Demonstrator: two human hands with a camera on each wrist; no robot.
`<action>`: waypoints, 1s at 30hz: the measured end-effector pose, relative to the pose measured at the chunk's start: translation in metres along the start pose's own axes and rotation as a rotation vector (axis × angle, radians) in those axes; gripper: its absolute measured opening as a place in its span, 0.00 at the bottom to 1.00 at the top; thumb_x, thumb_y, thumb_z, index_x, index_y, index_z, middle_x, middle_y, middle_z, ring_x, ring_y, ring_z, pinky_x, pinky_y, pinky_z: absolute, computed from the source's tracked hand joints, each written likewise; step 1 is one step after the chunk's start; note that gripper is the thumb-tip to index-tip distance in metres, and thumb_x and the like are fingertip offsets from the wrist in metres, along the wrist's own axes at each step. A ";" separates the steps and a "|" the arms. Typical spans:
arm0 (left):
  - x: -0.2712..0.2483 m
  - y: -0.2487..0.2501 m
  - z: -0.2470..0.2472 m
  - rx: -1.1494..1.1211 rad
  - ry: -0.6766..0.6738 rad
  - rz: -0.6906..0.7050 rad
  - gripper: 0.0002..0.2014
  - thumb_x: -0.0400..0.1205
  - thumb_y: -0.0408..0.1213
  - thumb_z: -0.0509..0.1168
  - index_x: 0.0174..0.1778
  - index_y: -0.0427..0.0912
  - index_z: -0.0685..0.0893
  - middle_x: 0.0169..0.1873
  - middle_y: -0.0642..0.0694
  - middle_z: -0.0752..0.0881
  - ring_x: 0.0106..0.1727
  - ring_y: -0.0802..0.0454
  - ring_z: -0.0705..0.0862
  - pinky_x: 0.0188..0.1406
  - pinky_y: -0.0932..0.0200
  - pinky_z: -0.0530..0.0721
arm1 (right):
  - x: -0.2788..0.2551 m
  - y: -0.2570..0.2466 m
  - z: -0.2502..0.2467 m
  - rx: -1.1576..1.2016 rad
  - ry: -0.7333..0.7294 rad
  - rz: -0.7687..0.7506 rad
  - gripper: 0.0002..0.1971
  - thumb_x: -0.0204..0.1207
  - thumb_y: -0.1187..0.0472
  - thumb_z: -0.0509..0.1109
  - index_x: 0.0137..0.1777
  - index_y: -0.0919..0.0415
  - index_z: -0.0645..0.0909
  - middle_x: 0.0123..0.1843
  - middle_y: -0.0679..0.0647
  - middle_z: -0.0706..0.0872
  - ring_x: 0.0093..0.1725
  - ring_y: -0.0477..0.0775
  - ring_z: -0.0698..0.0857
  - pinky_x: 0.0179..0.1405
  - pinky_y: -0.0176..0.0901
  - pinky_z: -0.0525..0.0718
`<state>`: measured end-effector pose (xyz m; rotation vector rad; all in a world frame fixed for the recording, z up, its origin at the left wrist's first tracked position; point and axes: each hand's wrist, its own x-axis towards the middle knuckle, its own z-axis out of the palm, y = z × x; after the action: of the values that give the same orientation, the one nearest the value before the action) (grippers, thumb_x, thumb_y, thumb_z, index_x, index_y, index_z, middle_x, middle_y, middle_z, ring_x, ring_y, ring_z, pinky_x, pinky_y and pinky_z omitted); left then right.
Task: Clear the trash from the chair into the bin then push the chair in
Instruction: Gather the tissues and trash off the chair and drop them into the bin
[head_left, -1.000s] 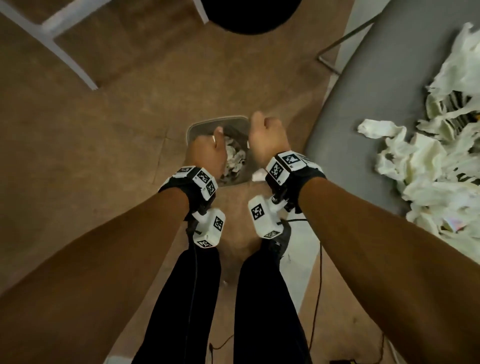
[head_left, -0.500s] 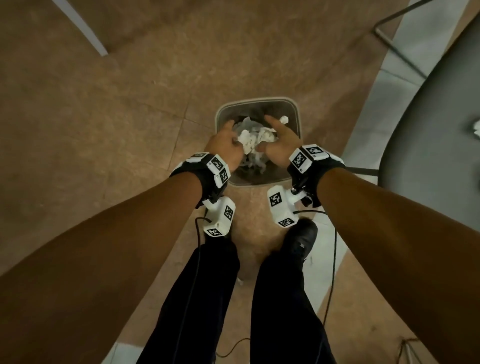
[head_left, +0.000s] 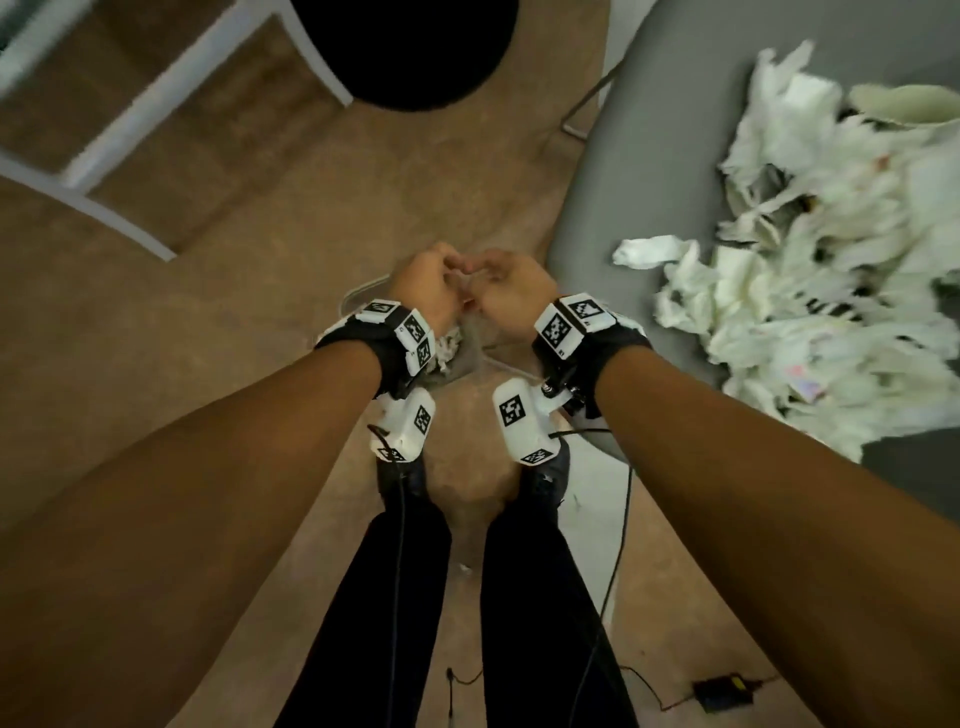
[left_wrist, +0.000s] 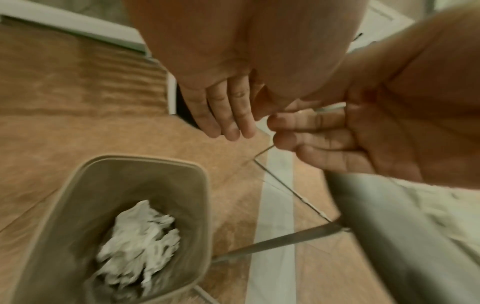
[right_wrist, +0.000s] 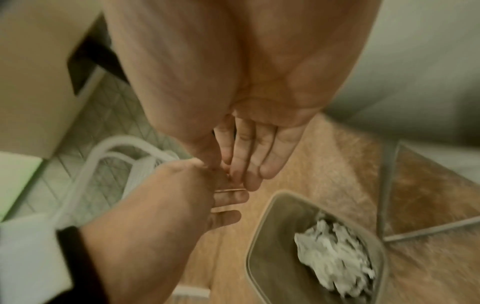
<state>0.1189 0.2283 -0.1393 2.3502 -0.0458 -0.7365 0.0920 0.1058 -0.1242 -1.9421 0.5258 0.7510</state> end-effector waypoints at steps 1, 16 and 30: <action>-0.002 0.024 0.004 0.027 -0.004 0.049 0.11 0.80 0.32 0.61 0.55 0.42 0.85 0.49 0.43 0.89 0.50 0.43 0.87 0.51 0.51 0.85 | -0.010 0.004 -0.022 0.039 0.037 0.010 0.09 0.79 0.52 0.69 0.53 0.55 0.86 0.47 0.60 0.93 0.47 0.63 0.92 0.54 0.60 0.90; -0.020 0.176 0.174 0.510 -0.163 0.516 0.14 0.78 0.32 0.67 0.59 0.48 0.84 0.66 0.40 0.75 0.66 0.36 0.74 0.63 0.44 0.77 | -0.161 0.164 -0.268 -0.426 0.184 0.139 0.32 0.72 0.42 0.76 0.76 0.41 0.73 0.73 0.52 0.79 0.72 0.57 0.78 0.72 0.52 0.76; -0.056 0.187 0.184 0.523 -0.285 0.698 0.34 0.69 0.65 0.68 0.66 0.50 0.72 0.59 0.47 0.69 0.63 0.47 0.70 0.57 0.52 0.78 | -0.157 0.193 -0.281 -0.815 0.046 0.051 0.54 0.56 0.28 0.79 0.82 0.40 0.61 0.80 0.52 0.67 0.80 0.62 0.64 0.73 0.67 0.72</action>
<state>0.0058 -0.0134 -0.1116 2.4124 -1.2419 -0.7412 -0.0636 -0.2240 -0.0361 -2.7032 0.3114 1.0618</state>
